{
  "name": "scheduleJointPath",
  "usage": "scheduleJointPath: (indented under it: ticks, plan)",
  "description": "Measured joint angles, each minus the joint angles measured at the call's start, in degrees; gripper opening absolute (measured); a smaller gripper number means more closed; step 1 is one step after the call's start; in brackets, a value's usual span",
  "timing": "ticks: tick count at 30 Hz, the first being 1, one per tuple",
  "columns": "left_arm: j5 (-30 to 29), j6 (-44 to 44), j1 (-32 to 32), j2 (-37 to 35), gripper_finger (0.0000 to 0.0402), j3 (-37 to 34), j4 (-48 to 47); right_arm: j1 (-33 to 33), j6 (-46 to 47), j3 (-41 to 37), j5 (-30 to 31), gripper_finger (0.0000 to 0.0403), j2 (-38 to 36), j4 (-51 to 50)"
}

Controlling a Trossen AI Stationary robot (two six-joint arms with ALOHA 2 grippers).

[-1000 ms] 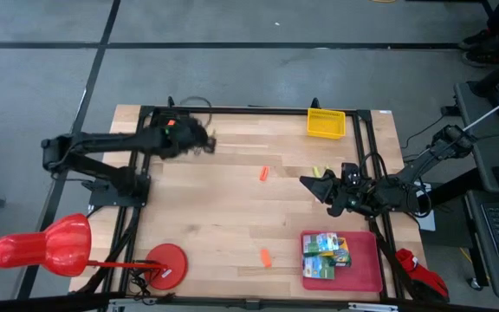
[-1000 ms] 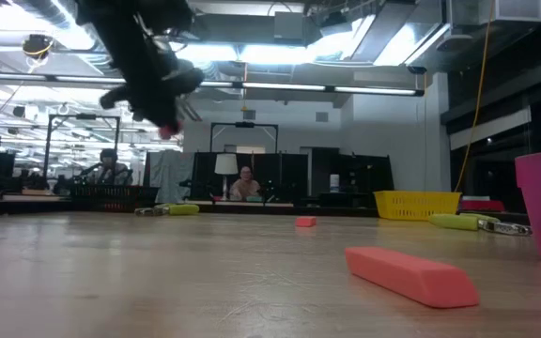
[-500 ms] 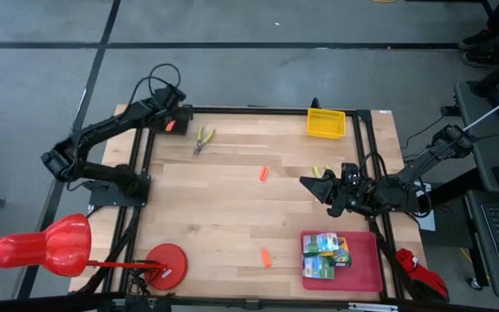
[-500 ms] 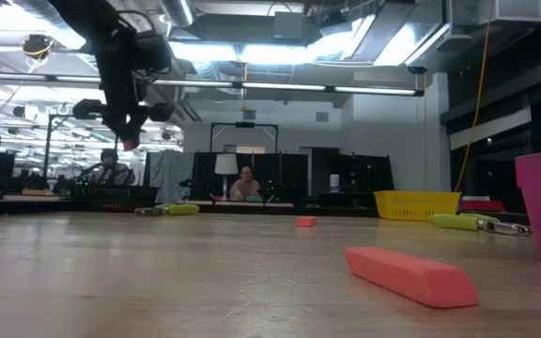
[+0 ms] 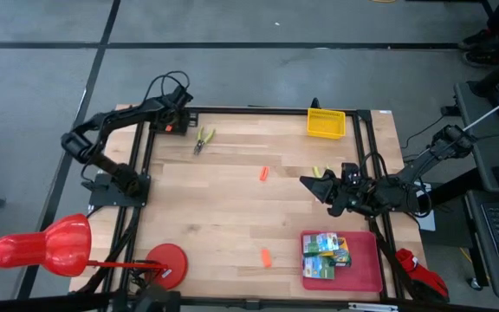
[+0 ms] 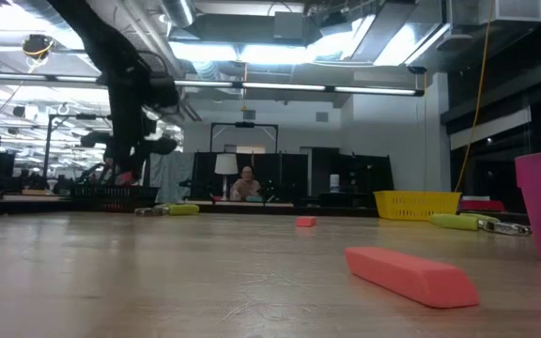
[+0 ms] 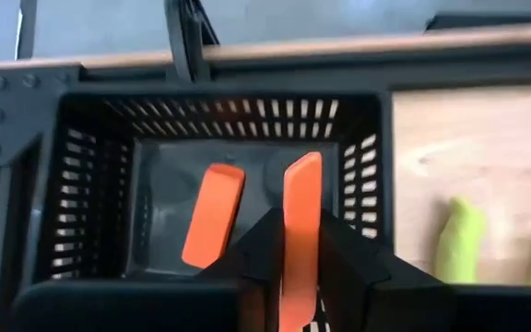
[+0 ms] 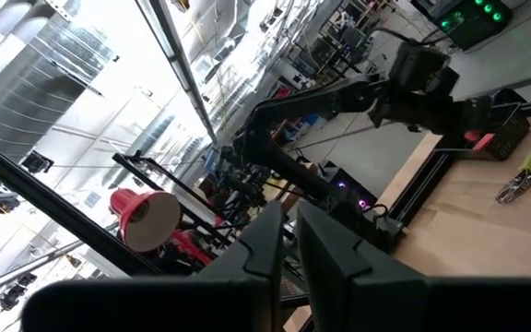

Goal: Pick & Place School Supplies
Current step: Put the orange eraser into the black bin

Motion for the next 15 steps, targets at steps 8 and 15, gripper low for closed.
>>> scheduleJointPath:
  ticks: [8,15]
  plan:
    - [1.2,2.1,-1.5,0.2,0.0112,0.0,2.1,0.0,0.0,0.0,0.0,0.0040,0.0,0.6]
    - [24.6,10.4,-10.6,-4.3,0.0111,0.0,13.2,0.0,-0.4,0.0,0.0,0.0040,0.0,0.5]
